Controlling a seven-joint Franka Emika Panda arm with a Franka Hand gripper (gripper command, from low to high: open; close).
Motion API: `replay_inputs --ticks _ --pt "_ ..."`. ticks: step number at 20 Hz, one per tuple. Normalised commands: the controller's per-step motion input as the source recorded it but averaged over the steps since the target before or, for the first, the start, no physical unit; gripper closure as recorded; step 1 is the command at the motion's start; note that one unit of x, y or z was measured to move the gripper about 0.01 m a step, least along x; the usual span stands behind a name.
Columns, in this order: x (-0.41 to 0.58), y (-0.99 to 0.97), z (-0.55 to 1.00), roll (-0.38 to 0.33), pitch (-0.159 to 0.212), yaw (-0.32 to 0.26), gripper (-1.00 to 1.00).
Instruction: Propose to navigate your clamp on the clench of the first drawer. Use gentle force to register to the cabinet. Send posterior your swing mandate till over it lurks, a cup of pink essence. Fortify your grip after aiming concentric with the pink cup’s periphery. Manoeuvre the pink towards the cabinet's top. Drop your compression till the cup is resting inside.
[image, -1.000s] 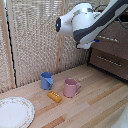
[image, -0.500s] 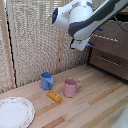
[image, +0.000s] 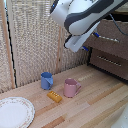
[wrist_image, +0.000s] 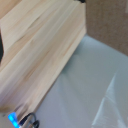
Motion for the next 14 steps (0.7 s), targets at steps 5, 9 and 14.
replay_inputs --ticks 5,9,14 --pt "0.0 0.11 0.0 0.375 -0.057 -0.096 -1.0" --pt "0.0 0.0 -0.18 0.318 -0.088 -0.049 -1.0" --pt "0.0 -0.03 -0.32 0.206 -0.06 -0.003 -1.0"
